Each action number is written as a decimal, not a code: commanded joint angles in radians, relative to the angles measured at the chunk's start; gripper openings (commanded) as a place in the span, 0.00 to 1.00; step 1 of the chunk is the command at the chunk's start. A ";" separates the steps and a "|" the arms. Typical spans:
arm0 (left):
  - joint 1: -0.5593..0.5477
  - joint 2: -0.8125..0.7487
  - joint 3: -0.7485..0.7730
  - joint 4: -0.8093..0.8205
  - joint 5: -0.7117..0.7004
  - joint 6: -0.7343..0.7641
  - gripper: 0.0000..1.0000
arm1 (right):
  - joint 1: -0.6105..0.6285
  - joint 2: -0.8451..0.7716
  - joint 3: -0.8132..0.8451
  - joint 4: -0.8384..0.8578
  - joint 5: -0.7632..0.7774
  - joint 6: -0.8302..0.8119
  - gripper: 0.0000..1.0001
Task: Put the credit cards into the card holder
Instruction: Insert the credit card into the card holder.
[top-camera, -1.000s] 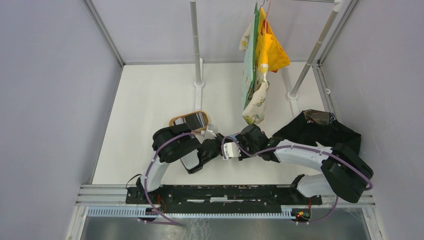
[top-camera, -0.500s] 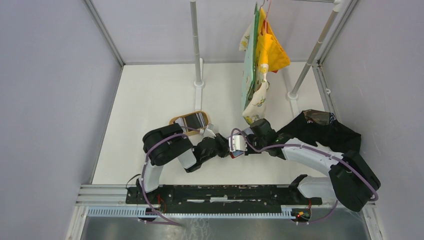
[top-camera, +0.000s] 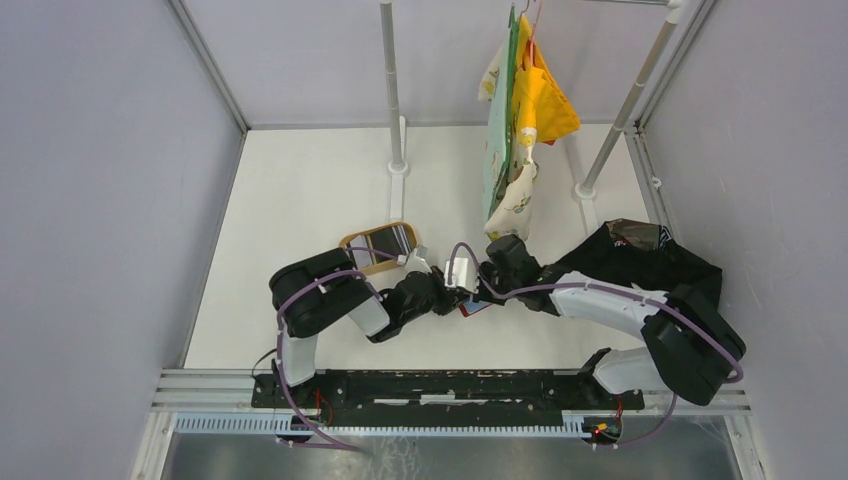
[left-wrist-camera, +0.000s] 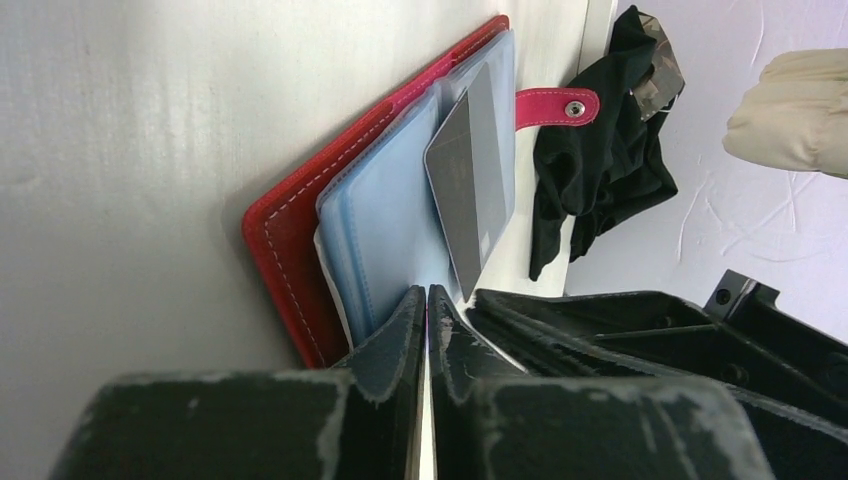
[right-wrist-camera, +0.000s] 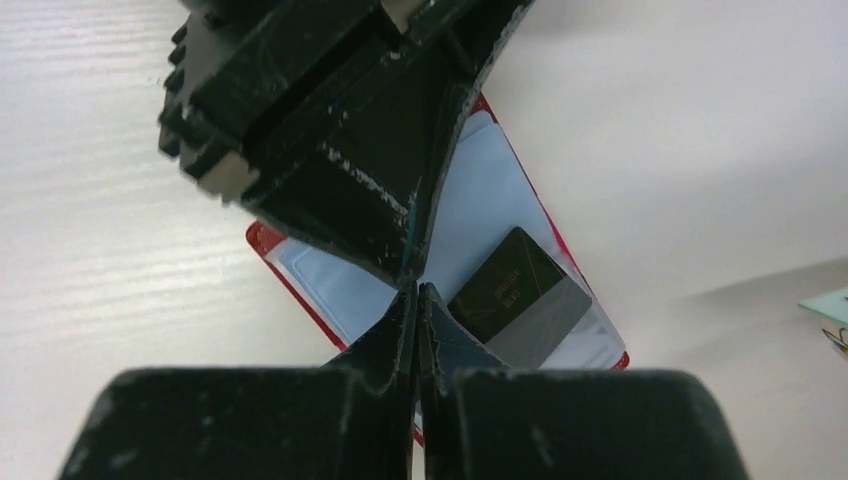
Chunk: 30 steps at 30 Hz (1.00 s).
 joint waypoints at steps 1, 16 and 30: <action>0.003 -0.026 -0.014 -0.119 -0.057 0.092 0.09 | 0.056 0.078 0.085 0.073 0.155 0.144 0.02; 0.004 -0.009 -0.058 -0.094 -0.075 0.074 0.06 | 0.080 0.143 0.105 0.066 0.223 0.193 0.02; 0.005 0.013 -0.074 -0.065 -0.078 0.062 0.05 | 0.072 0.177 0.102 0.060 0.334 0.197 0.02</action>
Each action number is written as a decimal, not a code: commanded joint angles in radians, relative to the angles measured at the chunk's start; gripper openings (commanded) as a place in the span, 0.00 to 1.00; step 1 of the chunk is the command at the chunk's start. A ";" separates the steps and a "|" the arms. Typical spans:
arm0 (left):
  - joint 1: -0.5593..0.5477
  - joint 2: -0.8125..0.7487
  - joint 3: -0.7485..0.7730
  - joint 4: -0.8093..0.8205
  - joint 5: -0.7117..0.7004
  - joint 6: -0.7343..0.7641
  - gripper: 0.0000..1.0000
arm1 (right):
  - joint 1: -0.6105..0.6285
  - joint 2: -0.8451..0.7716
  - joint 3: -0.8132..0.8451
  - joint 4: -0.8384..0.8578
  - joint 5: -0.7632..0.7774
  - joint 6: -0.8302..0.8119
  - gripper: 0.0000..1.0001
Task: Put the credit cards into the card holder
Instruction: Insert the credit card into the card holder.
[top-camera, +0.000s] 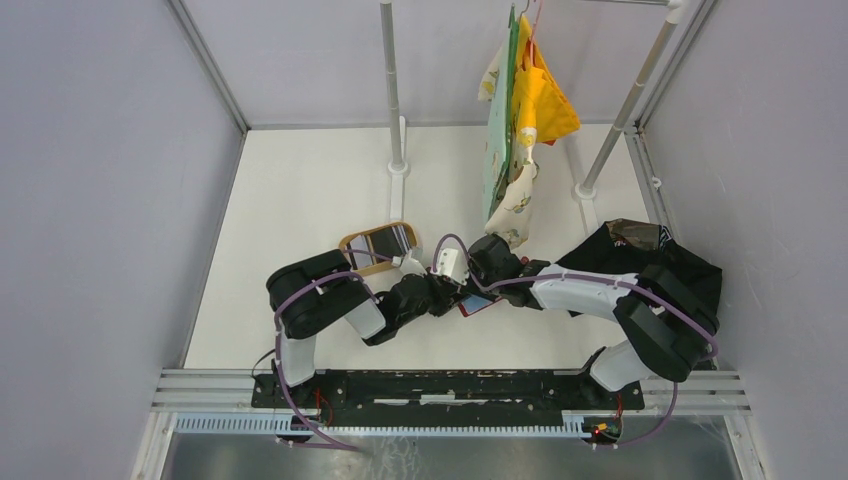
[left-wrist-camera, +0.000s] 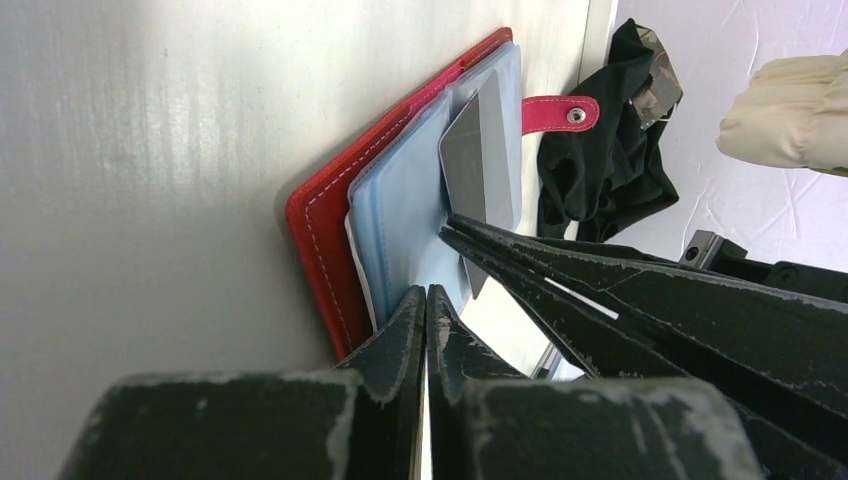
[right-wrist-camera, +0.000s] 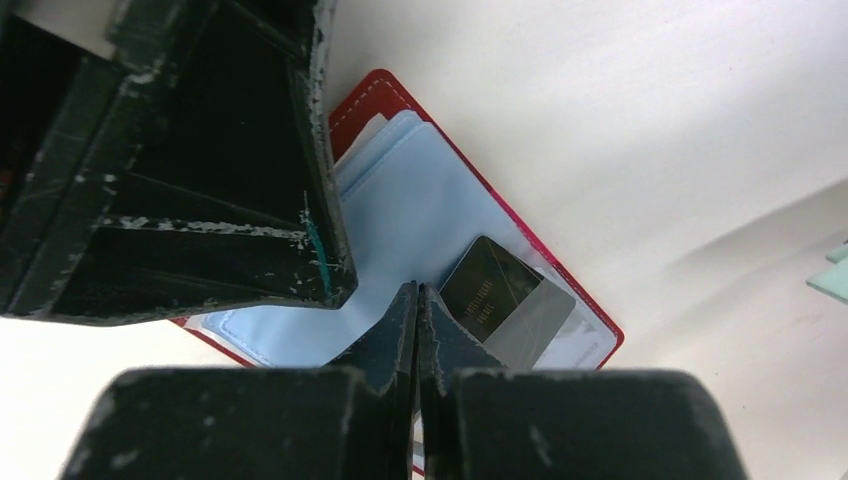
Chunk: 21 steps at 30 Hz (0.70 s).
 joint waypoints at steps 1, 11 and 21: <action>0.003 0.036 -0.034 -0.083 -0.043 0.048 0.04 | -0.006 0.008 0.018 0.024 0.096 0.015 0.02; 0.004 0.041 -0.036 -0.078 -0.046 0.048 0.04 | -0.038 -0.015 0.007 0.040 0.167 0.015 0.02; 0.004 0.029 -0.022 -0.079 -0.036 0.073 0.04 | -0.050 -0.098 -0.007 0.000 -0.118 -0.022 0.03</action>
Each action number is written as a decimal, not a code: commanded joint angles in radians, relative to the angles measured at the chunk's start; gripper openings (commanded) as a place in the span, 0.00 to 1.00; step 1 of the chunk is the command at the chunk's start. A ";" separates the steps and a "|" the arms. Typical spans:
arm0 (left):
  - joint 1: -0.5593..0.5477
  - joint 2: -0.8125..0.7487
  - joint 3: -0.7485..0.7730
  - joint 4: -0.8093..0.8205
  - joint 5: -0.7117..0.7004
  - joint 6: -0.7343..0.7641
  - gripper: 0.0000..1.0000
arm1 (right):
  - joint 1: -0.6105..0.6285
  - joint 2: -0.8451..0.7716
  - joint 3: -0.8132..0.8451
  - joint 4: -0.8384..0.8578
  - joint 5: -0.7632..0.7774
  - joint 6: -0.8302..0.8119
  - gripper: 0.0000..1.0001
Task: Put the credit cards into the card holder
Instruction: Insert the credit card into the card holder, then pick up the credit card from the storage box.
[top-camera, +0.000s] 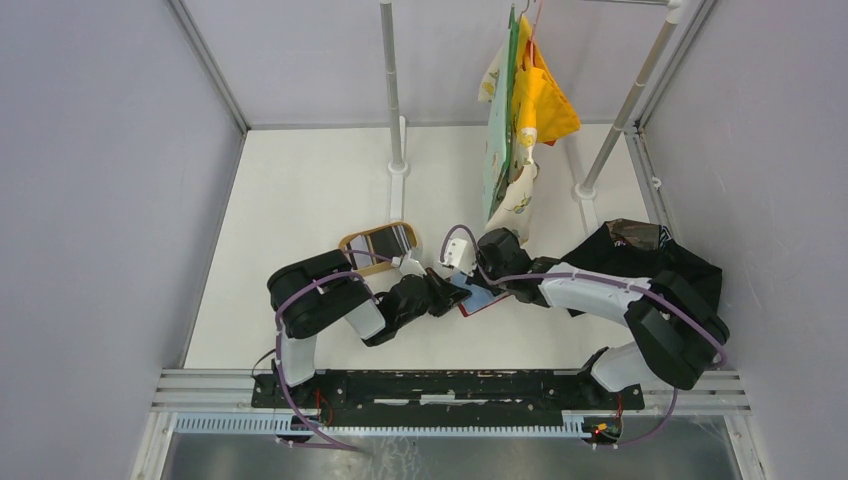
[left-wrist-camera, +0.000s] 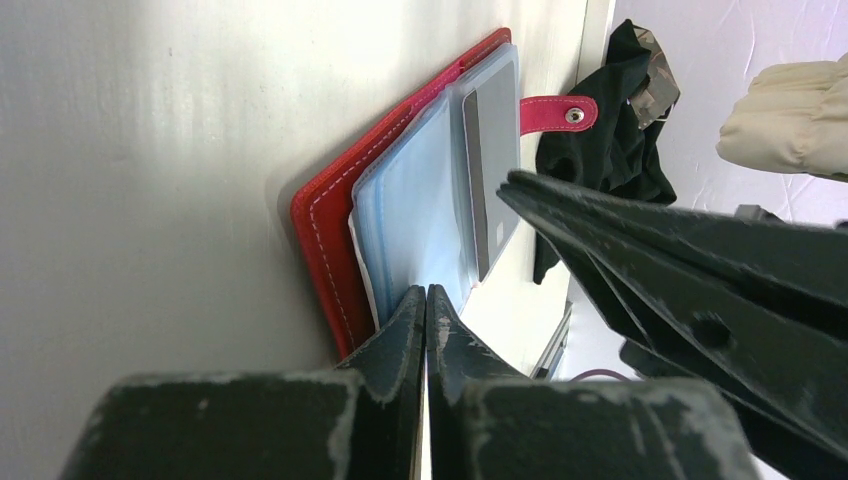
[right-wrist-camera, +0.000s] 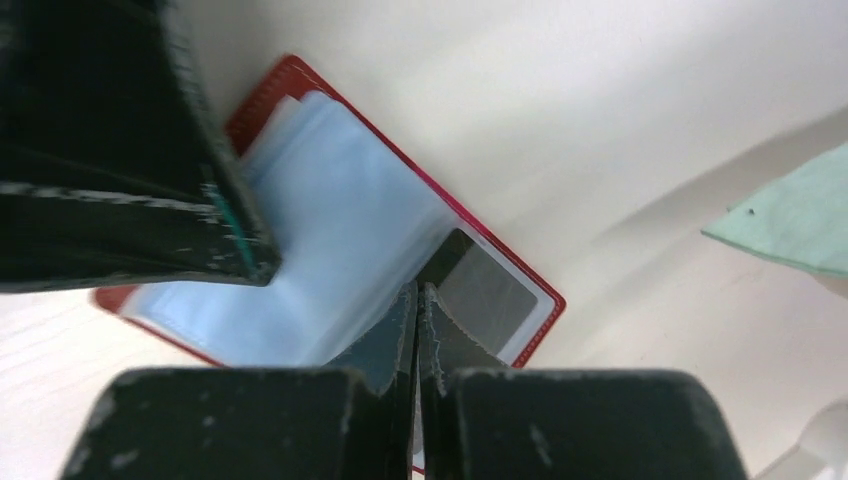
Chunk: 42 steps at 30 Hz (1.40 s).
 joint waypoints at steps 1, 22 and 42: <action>0.004 0.021 -0.012 -0.103 -0.034 0.075 0.04 | -0.001 -0.056 0.001 -0.021 -0.219 -0.024 0.03; 0.004 0.020 -0.010 -0.129 -0.044 0.098 0.04 | -0.005 0.039 0.037 -0.116 0.011 -0.085 0.02; -0.005 -0.594 0.164 -0.841 -0.204 0.686 0.30 | -0.153 -0.474 0.057 -0.353 -0.765 -0.400 0.29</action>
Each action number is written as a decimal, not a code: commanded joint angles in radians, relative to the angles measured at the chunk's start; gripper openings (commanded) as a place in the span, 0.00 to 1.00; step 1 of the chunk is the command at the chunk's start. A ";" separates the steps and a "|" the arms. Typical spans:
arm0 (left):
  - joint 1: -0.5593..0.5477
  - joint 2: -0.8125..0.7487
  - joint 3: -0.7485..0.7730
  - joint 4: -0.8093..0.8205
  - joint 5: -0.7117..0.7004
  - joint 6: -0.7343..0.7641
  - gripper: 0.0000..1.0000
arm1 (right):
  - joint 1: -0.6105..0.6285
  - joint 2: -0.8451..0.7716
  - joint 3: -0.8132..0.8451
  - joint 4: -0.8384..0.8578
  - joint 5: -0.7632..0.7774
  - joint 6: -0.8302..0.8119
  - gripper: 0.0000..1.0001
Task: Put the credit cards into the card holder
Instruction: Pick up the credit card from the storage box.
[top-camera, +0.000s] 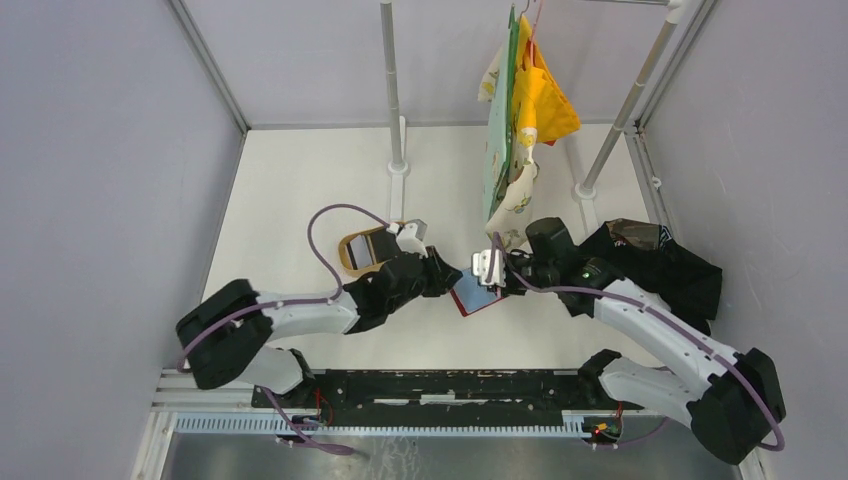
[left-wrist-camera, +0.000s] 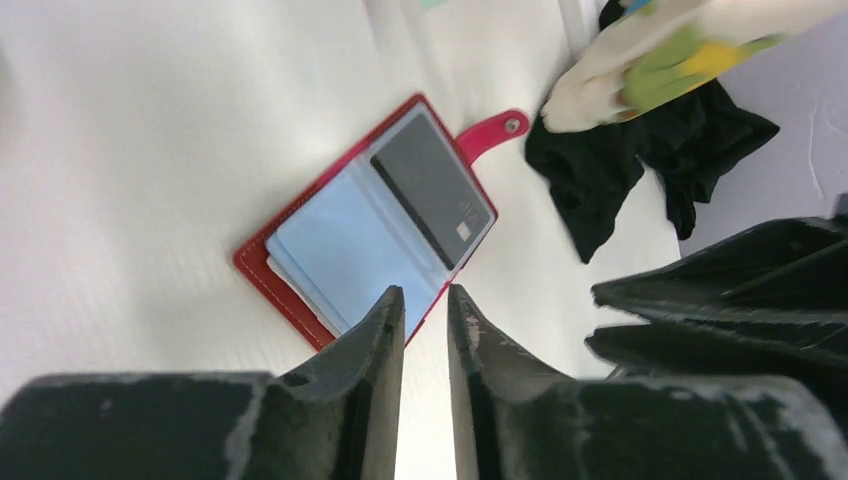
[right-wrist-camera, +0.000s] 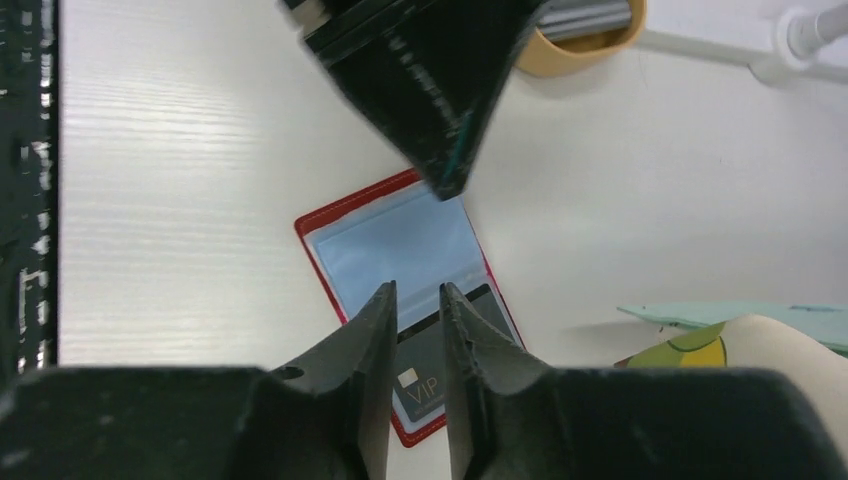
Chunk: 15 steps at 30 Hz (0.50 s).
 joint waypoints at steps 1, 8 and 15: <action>-0.003 -0.197 0.086 -0.347 -0.176 0.280 0.36 | -0.020 -0.099 0.028 -0.058 -0.193 -0.096 0.32; 0.015 -0.288 0.248 -0.782 -0.464 0.359 0.99 | -0.027 -0.054 -0.029 -0.063 -0.347 -0.226 0.81; 0.143 -0.299 0.217 -0.840 -0.431 0.311 0.99 | 0.065 0.110 0.140 -0.003 -0.155 -0.019 0.75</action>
